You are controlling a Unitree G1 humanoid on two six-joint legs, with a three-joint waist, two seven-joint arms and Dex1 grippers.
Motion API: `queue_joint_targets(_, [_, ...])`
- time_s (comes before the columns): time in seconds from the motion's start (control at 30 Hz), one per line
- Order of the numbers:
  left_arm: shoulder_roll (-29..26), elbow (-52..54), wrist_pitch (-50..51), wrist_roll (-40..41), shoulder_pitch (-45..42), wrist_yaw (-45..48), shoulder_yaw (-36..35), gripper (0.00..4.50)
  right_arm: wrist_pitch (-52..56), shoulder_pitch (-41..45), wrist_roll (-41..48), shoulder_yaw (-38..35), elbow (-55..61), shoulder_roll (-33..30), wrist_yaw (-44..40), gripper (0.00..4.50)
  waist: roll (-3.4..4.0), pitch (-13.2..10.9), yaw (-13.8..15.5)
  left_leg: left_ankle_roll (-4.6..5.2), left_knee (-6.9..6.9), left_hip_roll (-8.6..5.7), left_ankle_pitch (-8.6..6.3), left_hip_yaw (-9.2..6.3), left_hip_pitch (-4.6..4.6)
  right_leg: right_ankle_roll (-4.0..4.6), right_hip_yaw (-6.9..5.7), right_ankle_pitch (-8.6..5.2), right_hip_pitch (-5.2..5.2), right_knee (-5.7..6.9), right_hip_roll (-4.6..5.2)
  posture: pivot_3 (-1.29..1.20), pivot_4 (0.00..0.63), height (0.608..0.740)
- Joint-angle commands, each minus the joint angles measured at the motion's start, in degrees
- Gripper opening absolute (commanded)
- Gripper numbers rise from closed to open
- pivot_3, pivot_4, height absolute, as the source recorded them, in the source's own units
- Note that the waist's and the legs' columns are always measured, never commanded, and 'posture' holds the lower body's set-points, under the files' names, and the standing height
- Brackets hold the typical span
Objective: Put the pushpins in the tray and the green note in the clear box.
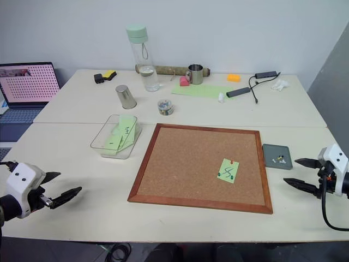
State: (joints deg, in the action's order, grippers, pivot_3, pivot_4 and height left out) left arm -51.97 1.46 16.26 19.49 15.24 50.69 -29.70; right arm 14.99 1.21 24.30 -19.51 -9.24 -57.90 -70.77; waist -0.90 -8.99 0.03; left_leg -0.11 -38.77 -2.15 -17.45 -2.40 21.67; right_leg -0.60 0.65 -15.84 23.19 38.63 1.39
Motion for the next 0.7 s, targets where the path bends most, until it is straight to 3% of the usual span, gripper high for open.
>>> queue_joint_targets(0.03, [0.22, 1.09, 0.48, 1.16, -0.74, 0.24, -1.57, 4.48, -0.24, 1.14, 0.96, -1.56, 2.8, -0.34, 0.28, 4.44, 0.0, 0.0, 0.0, 0.0, 0.0, 0.0, 0.0, -0.01, 0.0, 0.0, -0.01, 0.0, 0.0, 0.0, 0.0, 0.0, 0.15, 0.74])
queue_joint_targets(0.23, [0.25, 3.33, 1.24, 2.06, -1.56, 1.36, -0.18, 4.48, 0.63, 0.95, 1.35, -1.27, 5.84, -0.26, 0.18, 4.44, 0.0, 0.0, 0.03, 0.0, 0.0, 0.0, 0.0, -0.01, 0.0, 0.0, -0.01, 0.0, 0.0, 0.0, 0.0, 0.0, 0.15, 0.74])
queue_joint_targets(0.37, [-0.55, 9.52, 3.97, 6.06, -2.89, 4.69, 1.09, 3.87, 2.65, 1.07, 2.72, -1.16, 9.94, -0.44, -0.06, 4.5, -0.01, 0.0, 0.04, 0.0, 0.0, 0.0, 0.0, -0.01, 0.01, 0.0, -0.02, 0.0, 0.0, 0.01, 0.0, 0.0, 0.15, 0.74])
queue_joint_targets(0.5, [-1.03, 16.76, 8.01, 8.8, -8.62, 5.68, 6.86, 2.96, 5.06, 1.14, 4.07, -0.7, 14.41, -0.35, 0.29, 4.5, -0.01, 0.0, 0.44, 0.0, -0.05, -0.01, 0.0, -0.03, 0.04, -0.01, -0.02, 0.01, -0.01, 0.01, 0.0, 0.0, 0.15, 0.74])
queue_joint_targets(0.7, [4.08, 19.48, 10.51, 8.34, -23.79, 5.52, 22.85, 1.7, 8.71, 2.96, 5.32, 2.3, 20.82, 0.97, 2.69, 4.5, 0.0, -0.01, 0.5, -0.01, -0.07, -0.04, 0.01, -0.04, 0.04, -0.02, -0.04, 0.01, -0.01, 0.05, -0.01, 0.0, 0.15, 0.74])
